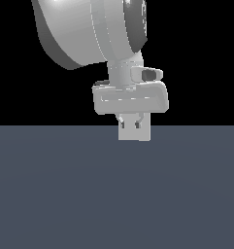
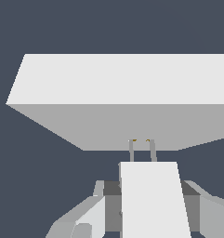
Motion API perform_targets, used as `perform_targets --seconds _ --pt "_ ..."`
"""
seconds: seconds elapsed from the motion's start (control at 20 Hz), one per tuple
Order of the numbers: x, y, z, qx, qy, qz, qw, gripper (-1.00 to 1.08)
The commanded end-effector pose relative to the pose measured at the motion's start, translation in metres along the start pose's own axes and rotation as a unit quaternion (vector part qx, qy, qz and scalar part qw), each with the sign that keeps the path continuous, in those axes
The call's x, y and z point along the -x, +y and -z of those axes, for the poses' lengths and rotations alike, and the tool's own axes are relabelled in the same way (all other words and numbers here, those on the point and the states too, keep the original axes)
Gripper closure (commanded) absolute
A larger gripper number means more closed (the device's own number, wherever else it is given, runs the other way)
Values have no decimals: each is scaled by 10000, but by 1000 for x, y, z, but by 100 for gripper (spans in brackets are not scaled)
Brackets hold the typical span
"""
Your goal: Plug the charger into the wall socket.
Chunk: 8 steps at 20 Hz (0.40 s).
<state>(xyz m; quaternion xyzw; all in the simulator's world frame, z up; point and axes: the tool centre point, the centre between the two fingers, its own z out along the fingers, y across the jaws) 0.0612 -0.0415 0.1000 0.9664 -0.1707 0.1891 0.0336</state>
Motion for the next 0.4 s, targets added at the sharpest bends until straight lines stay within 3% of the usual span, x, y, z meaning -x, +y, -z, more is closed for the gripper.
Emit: perform_targets --seconds 0.0,0.35 --pt "-7 0 -3 -1 1 1 10000 108" --pt "-13 0 -6 -1 -2 -1 10000 108"
